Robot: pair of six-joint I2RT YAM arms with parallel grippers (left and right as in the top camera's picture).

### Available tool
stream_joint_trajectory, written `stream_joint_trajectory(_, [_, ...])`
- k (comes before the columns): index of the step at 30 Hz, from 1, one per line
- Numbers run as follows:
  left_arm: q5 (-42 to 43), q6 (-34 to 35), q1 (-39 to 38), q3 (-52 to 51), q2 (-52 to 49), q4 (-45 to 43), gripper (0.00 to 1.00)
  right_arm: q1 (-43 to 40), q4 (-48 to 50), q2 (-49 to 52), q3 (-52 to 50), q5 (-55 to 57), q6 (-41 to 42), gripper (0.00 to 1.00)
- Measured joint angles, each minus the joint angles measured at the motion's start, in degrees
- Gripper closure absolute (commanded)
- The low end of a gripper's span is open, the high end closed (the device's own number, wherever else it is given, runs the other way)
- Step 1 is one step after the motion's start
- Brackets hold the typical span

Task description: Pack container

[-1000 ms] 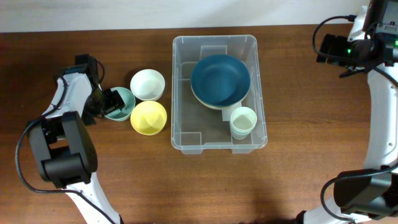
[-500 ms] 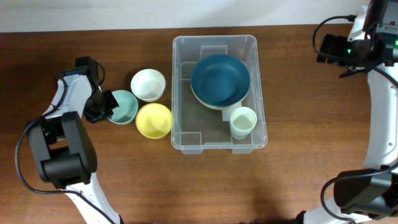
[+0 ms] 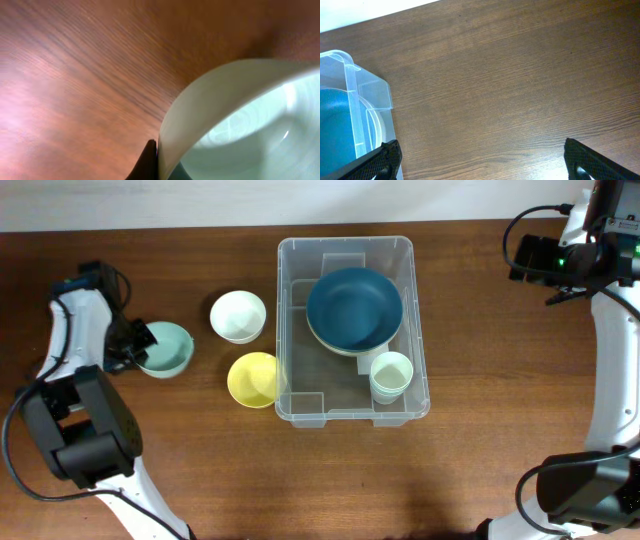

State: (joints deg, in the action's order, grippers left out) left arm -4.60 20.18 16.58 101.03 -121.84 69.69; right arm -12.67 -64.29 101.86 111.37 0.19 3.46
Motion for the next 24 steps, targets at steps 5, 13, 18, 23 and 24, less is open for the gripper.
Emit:
stream_joint_trajectory(5, [0.0, 0.0, -0.2, 8.3, 0.0, 4.9, 0.99, 0.0, 0.0, 0.0, 0.0, 0.0, 0.0, 0.01])
stream_joint_trajectory(13, [1.1, -0.2, -4.6, 24.5, 0.0, 13.5, 0.99, 0.0, 0.0, 0.0, 0.0, 0.0, 0.0, 0.01])
stream_joint_trajectory(18, [6.7, -2.6, -10.3, 29.9, 0.6, 15.0, 0.99, 0.0, 0.0, 0.0, 0.0, 0.0, 0.0, 0.01])
stream_joint_trajectory(23, [11.5, -4.8, -17.8, 30.1, 1.0, 15.0, 0.99, 0.0, 0.0, 0.0, 0.0, 0.0, 0.0, 0.01])
stream_joint_trajectory(24, [11.9, -5.0, -19.3, 30.1, 1.0, 15.0, 0.99, 0.0, 0.0, 0.0, 0.0, 0.0, 0.0, 0.01])
